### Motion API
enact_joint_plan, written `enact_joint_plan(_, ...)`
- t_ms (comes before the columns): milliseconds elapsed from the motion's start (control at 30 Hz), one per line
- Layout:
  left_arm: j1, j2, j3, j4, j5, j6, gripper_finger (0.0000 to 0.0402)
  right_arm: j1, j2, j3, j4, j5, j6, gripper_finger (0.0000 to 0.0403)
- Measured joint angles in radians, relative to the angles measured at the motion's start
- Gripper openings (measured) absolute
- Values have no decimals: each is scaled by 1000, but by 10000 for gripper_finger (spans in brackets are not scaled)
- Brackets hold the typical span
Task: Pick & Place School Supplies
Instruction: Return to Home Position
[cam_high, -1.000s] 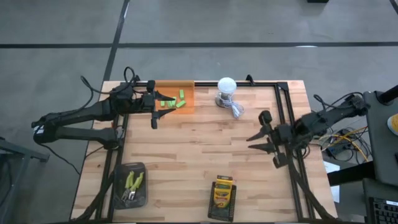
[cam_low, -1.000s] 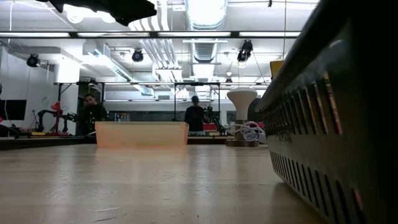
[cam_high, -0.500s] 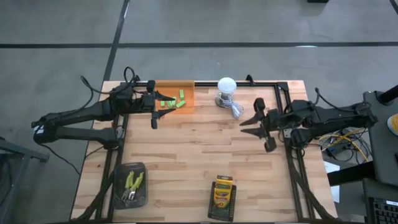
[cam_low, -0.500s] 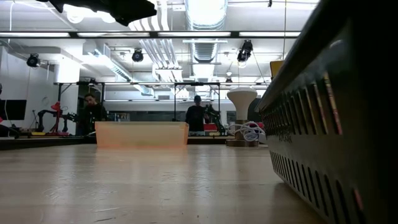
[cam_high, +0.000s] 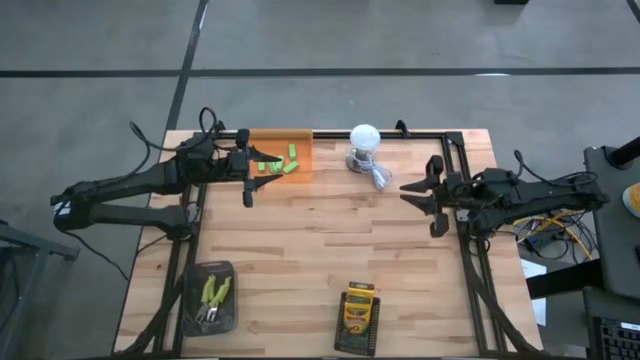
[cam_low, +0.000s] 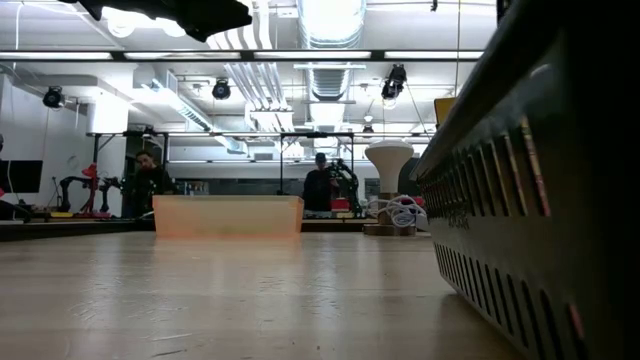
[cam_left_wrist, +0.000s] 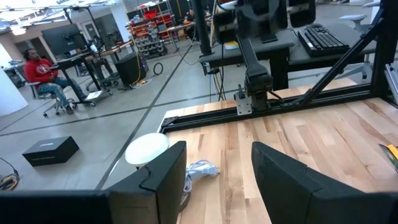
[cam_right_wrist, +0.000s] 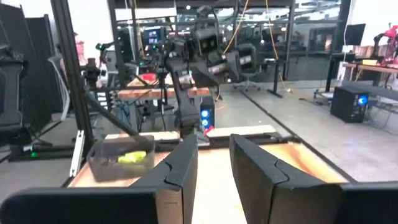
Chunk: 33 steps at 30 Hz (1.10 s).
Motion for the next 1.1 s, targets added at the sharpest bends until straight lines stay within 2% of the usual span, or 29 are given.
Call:
enact_joint_plan(200,0,0,0,0,0,0,188,0,-107,-169,33,1,30,91)
enact_joint_plan(433,0,0,0,0,0,0,188,1,-228,-448,367,-4,13,91)
enact_joint_plan(567,0,0,0,0,0,0,188,1,-281,-573,492,-6,30,91)
enact_joint_plan(733,0,0,0,0,0,0,188,1,-327,-589,380,-5,101,91)
enact_joint_plan(1100,0,0,0,0,0,0,188,1,-435,-589,164,-9,131,91)
